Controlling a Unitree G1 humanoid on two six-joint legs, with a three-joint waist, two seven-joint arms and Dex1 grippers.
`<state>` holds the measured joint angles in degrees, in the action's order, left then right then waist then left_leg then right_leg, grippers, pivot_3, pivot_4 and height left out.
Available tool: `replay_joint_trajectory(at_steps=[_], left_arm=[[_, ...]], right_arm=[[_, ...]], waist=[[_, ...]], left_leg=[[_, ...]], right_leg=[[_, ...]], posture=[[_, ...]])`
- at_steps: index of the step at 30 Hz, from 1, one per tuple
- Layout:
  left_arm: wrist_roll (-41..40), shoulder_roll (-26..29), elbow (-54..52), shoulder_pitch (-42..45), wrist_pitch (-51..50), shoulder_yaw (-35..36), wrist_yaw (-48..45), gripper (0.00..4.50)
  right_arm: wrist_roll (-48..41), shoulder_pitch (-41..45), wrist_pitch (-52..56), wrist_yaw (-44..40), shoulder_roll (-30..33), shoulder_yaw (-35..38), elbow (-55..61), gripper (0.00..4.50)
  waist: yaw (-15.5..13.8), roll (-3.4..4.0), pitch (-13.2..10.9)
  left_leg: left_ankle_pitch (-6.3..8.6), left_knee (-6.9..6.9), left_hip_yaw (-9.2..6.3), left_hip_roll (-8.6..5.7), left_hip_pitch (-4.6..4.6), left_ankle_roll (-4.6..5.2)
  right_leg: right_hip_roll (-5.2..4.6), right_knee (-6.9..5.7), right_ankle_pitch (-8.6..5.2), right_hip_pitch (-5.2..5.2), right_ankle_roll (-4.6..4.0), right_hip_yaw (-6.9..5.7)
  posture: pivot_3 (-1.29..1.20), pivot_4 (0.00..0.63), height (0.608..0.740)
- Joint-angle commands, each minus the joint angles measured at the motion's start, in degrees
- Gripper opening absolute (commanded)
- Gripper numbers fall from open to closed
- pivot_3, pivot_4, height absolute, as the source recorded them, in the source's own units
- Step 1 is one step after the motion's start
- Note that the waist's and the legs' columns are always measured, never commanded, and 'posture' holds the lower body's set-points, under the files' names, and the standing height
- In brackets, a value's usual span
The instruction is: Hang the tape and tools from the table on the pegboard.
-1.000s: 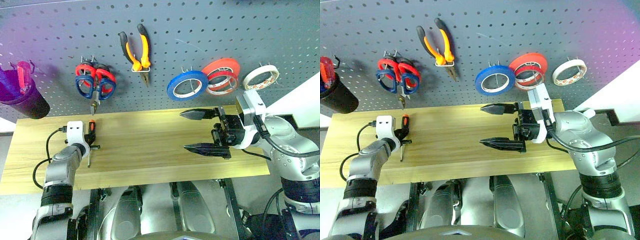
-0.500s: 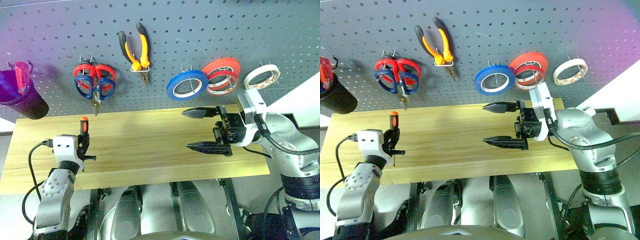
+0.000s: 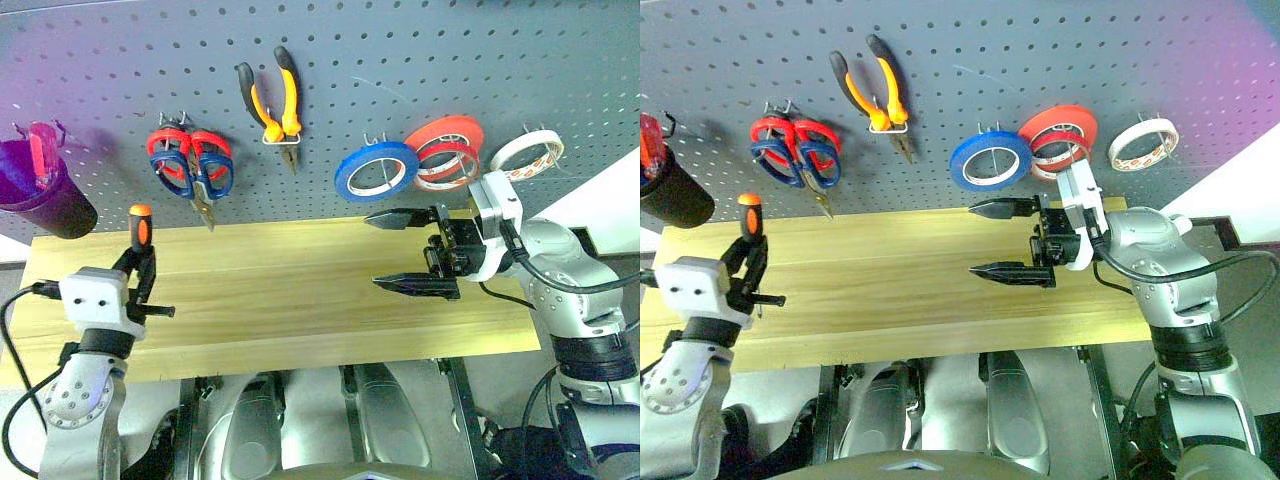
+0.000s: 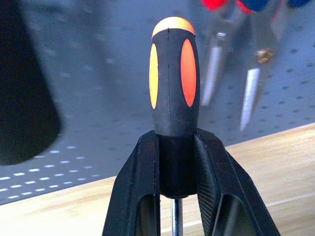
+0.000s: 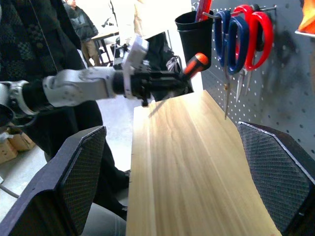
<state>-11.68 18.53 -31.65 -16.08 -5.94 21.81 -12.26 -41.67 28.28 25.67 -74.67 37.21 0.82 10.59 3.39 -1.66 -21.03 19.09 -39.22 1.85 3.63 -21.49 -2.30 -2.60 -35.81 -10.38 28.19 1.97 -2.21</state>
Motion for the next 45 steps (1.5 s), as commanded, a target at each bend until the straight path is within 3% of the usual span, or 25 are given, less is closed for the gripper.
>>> replay_joint_trajectory(at_steps=[1,8,19,25,30,38,45], left_arm=[[0.4,1.6,-6.2,-0.2,-0.3,3.6,0.7,0.57],[-0.1,4.4,-12.0,1.4,-3.9,6.4,0.7,0.57],[-2.6,13.3,-13.4,15.2,-13.2,13.5,1.2,0.57],[-2.8,16.9,-11.9,21.9,-16.0,13.4,1.2,0.57],[-3.8,20.6,-8.9,32.4,-18.8,10.3,1.2,0.57],[-2.6,24.0,0.3,40.8,-16.2,8.6,-0.8,0.57],[-0.8,22.5,9.1,40.8,-7.4,7.2,-3.3,0.57]], right_arm=[[-1.1,1.1,-1.0,-2.0,-0.3,0.5,1.0,4.50],[-2.7,2.6,-0.1,-3.0,-1.6,1.0,-0.4,4.50],[-6.3,4.6,2.5,-3.1,-3.2,2.4,-2.7,4.50],[-5.6,4.7,1.8,-3.3,-3.5,2.1,-3.2,4.50],[-4.8,4.7,1.3,-3.3,-3.6,2.0,-3.3,4.50],[-4.0,3.8,0.8,-2.7,-3.7,1.9,-2.5,4.50],[-4.5,3.0,1.4,-1.5,-3.3,2.3,-1.0,4.50]], waist=[[-0.6,-0.04,0.0],[-1.5,-0.13,0.2],[-3.4,-0.56,1.0],[-4.1,-0.62,1.4],[-4.3,-0.93,1.7],[-4.1,-0.90,1.8],[-4.1,-0.90,1.9]], left_leg=[[0.00,-0.01,0.00,0.00,0.00,0.00],[0.00,-0.02,0.01,0.00,-0.02,-0.01],[-0.15,-0.08,-0.05,0.00,0.00,-0.26],[-0.29,-0.10,-0.06,0.00,0.03,-0.52],[-0.41,-0.11,-0.15,0.00,0.02,-0.72],[-0.47,-0.12,-0.20,0.01,0.12,-0.83],[-0.51,-0.15,-0.22,0.00,0.10,-0.90]], right_leg=[[0.00,0.00,0.00,0.00,0.00,0.00],[0.00,0.00,0.01,0.00,0.00,0.00],[-0.02,-0.19,0.04,-0.01,-0.02,-0.05],[-0.02,-0.25,0.05,-0.04,-0.03,-0.07],[-0.03,-0.30,0.08,-0.08,-0.07,-0.15],[-0.04,-0.33,0.12,-0.19,-0.05,-0.21],[-0.07,-0.33,0.17,-0.21,-0.07,-0.25]], posture=[[0.01,0.287,0.733],[0.03,0.268,0.733],[0.06,0.231,0.733],[0.06,0.222,0.733],[0.05,0.216,0.733],[0.02,0.213,0.733],[0.00,0.220,0.733]])
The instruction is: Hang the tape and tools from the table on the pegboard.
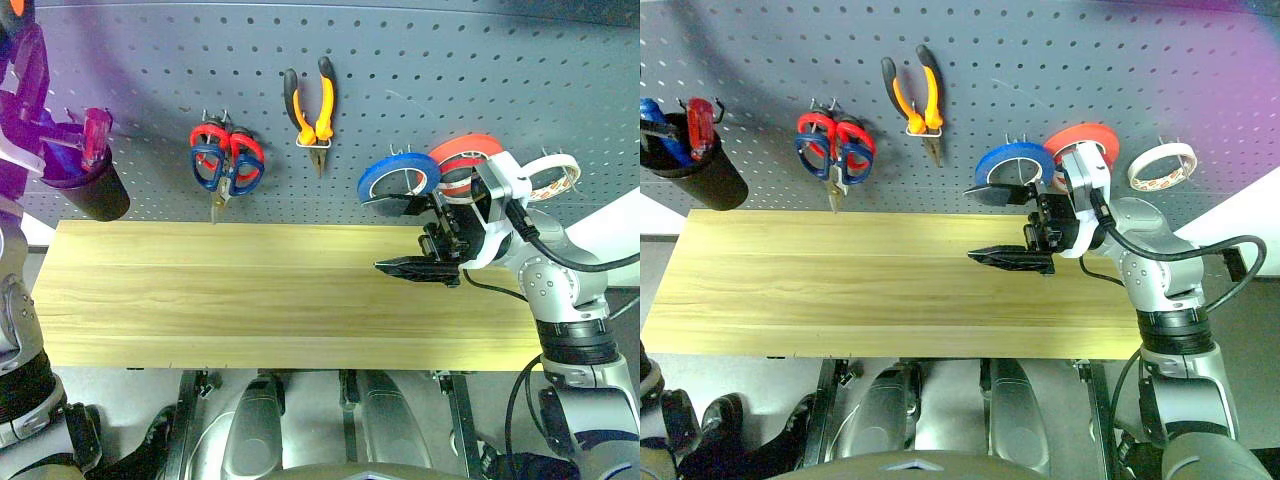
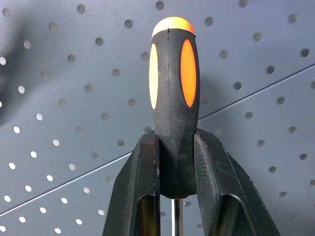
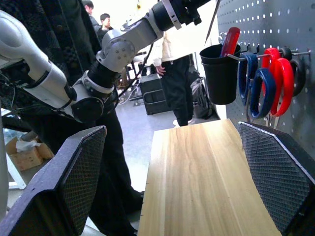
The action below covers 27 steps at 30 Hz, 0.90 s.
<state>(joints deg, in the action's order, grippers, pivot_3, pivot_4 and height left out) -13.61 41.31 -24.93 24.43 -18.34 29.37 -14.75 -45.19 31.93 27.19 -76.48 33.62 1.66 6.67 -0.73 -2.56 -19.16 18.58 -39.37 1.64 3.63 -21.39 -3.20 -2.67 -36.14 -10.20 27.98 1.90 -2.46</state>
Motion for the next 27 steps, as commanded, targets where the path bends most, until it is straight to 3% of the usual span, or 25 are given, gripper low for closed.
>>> replay_joint_trajectory(at_steps=[1,10,27], left_arm=[[1.5,-0.5,4.9,0.8,7.1,-1.0,-1.2,0.57],[2.4,-3.4,11.9,-1.0,15.3,-2.9,-2.3,0.57],[2.1,-5.8,7.9,-12.0,15.8,1.2,1.3,0.57]], right_arm=[[-0.9,-0.7,0.0,0.4,0.4,1.5,3.1,4.50],[-1.4,-0.8,1.5,1.5,1.7,2.0,4.8,4.50],[-0.8,-0.3,2.2,1.3,2.1,2.1,4.0,4.50]], waist=[[0.0,0.01,0.0],[0.2,0.01,0.0],[0.5,0.01,0.0]], left_leg=[[0.00,0.00,0.00,0.00,0.01,0.00],[0.02,-0.22,-0.01,0.01,-0.03,0.03],[0.05,-0.62,-0.10,0.05,0.10,0.09]], right_leg=[[0.00,0.00,0.00,0.00,0.00,0.00],[-0.01,-0.04,0.06,-0.05,0.01,-0.02],[0.01,-0.02,0.22,-0.45,0.09,-0.08]], posture=[[0.00,0.223,0.733],[-0.03,0.244,0.733],[-0.01,0.250,0.733]])
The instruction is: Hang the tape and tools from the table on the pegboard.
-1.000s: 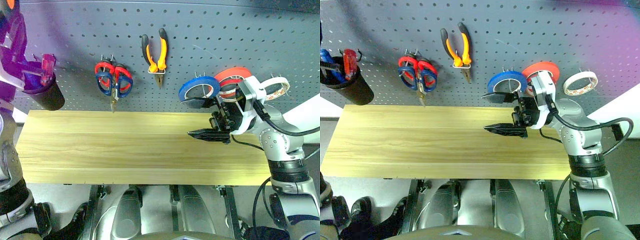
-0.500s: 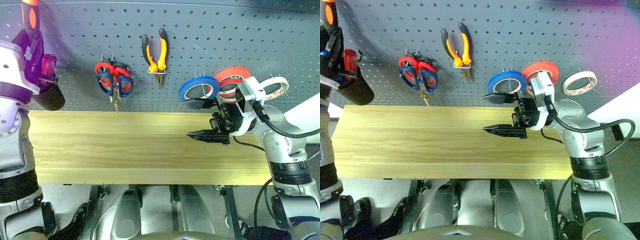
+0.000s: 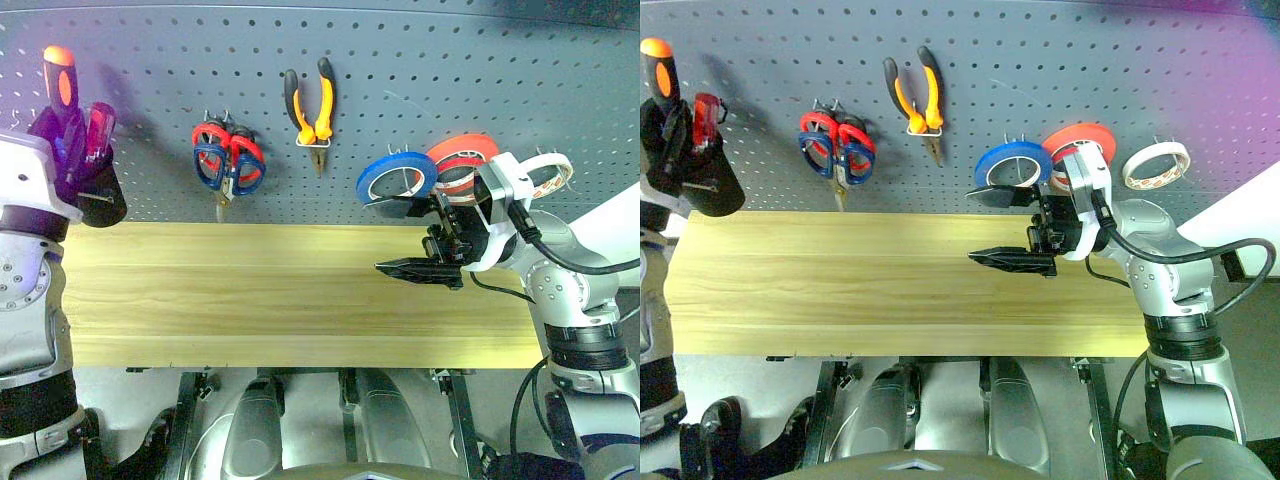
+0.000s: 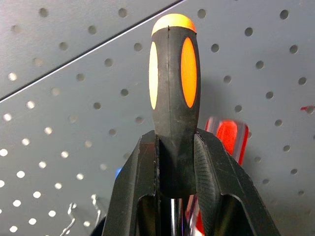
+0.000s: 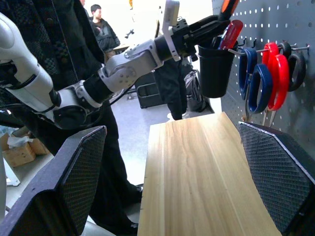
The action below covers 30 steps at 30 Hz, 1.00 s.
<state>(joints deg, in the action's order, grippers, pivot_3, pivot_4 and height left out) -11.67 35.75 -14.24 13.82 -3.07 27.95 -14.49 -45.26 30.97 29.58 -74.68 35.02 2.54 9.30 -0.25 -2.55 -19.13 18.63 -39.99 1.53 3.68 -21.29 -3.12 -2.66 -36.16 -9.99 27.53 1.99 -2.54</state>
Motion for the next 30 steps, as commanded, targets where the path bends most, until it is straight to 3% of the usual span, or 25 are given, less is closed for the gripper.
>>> replay_joint_trajectory(at_steps=[1,4,16,22,30], left_arm=[[0.1,-0.5,-3.0,-2.1,0.5,2.8,1.1,0.57],[-1.4,-1.9,-3.0,-3.8,-0.2,3.6,1.3,0.57],[-4.6,-2.8,-2.6,-4.1,-1.0,5.1,1.0,4.30],[-9.3,-3.5,-7.2,-2.3,-3.2,4.2,0.8,4.40],[-6.5,-3.2,-15.2,3.7,-7.2,0.1,5.5,4.40]], right_arm=[[-0.5,0.6,-0.4,-0.7,0.7,1.0,1.3,4.50],[-0.4,0.9,-0.6,-0.5,0.4,1.0,0.9,4.50],[-0.1,0.6,-0.7,-0.7,0.6,1.0,1.2,4.50],[0.2,0.5,-0.9,-0.8,0.4,0.9,0.9,4.50],[1.0,1.5,-1.3,-1.8,0.4,0.7,-0.5,4.50]], waist=[[0.0,0.00,0.0],[0.1,0.00,0.0],[-0.4,0.01,0.0],[-0.4,0.01,0.0],[-0.5,0.01,0.0]], left_leg=[[0.00,0.00,0.00,0.00,0.00,0.00],[0.00,0.00,0.00,0.00,0.01,0.00],[0.00,-0.04,-0.03,0.00,0.02,0.00],[0.00,-0.04,-0.04,0.00,0.02,0.00],[0.00,-0.06,-0.08,-0.02,0.02,0.00]], right_leg=[[0.01,0.00,0.00,0.00,0.00,0.00],[-0.01,0.00,0.01,-0.01,-0.01,0.00],[0.00,0.00,0.03,-0.07,-0.03,-0.02],[0.00,0.00,0.03,-0.07,-0.03,-0.02],[-0.01,0.02,0.04,-0.12,-0.02,-0.04]], posture=[[-0.01,0.250,0.733],[-0.01,0.250,0.733],[-0.01,0.253,0.733],[-0.01,0.252,0.733],[0.01,0.242,0.733]])
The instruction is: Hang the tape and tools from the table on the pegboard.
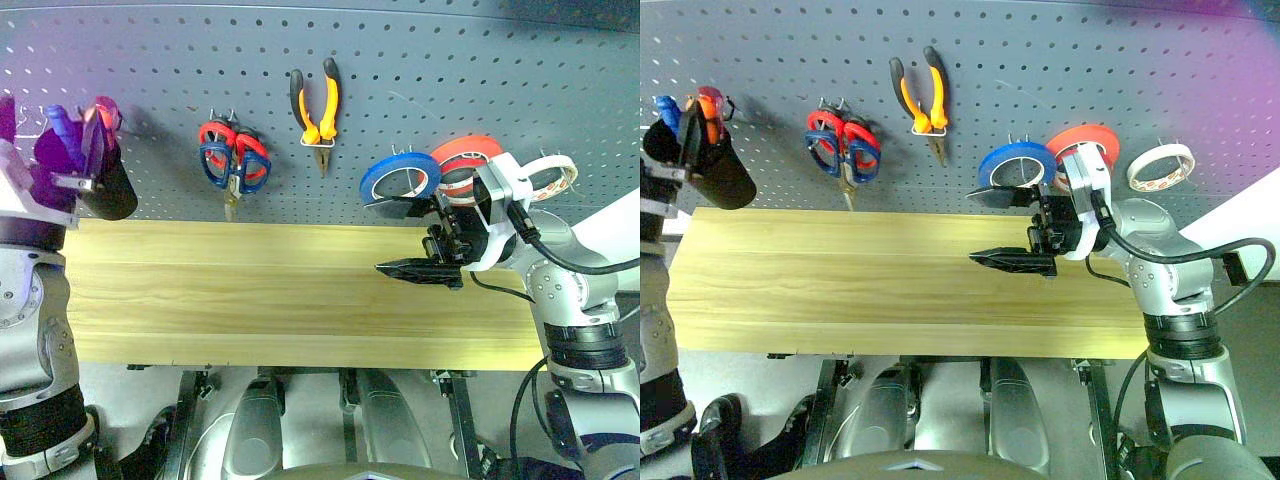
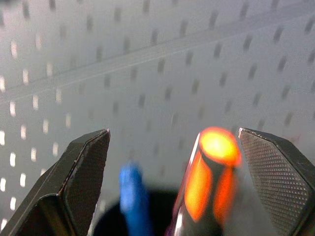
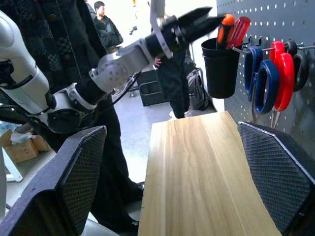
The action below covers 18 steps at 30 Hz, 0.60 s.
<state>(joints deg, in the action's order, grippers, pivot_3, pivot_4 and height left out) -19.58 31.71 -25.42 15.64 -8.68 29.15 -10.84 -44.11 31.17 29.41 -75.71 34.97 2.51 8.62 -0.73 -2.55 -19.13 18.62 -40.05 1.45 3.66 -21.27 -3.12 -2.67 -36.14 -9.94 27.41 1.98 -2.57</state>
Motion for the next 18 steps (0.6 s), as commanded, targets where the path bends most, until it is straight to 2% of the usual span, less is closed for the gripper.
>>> replay_joint_trajectory(at_steps=[1,7,11,18], left_arm=[[1.2,1.0,-4.6,2.7,-2.2,-1.6,1.9,4.40],[-3.7,0.3,-6.9,4.7,-4.6,-2.7,0.1,4.40],[-7.4,1.2,-7.8,5.3,-6.2,-7.2,-5.0,4.40],[-22.5,-1.9,-12.2,3.5,-14.5,-13.3,-9.8,4.40]], right_arm=[[-0.1,1.5,-1.1,-0.8,0.3,0.7,0.0,4.50],[0.5,2.3,-1.3,-1.7,0.2,0.5,-1.0,4.50],[0.6,2.3,-1.2,-1.6,0.0,0.6,-1.0,4.50],[0.8,1.3,-1.7,-1.1,-0.1,0.9,-0.4,4.50]], waist=[[0.0,0.00,0.0],[0.1,0.00,0.0],[0.0,0.00,0.0],[0.1,0.01,0.0]], left_leg=[[0.00,0.00,0.00,0.00,0.00,0.00],[0.00,0.00,-0.01,0.01,0.00,0.00],[-0.01,-0.02,-0.02,0.00,0.01,0.00],[0.00,-0.05,-0.02,-0.01,-0.02,0.00]], right_leg=[[0.00,0.00,0.00,-0.01,0.00,0.00],[0.02,-0.01,0.01,0.01,0.00,0.00],[0.01,-0.01,0.01,-0.01,-0.01,0.00],[0.00,0.02,0.02,-0.02,0.01,0.00]], posture=[[0.01,0.242,0.733],[0.02,0.240,0.733],[0.01,0.241,0.733],[-0.01,0.235,0.733]])
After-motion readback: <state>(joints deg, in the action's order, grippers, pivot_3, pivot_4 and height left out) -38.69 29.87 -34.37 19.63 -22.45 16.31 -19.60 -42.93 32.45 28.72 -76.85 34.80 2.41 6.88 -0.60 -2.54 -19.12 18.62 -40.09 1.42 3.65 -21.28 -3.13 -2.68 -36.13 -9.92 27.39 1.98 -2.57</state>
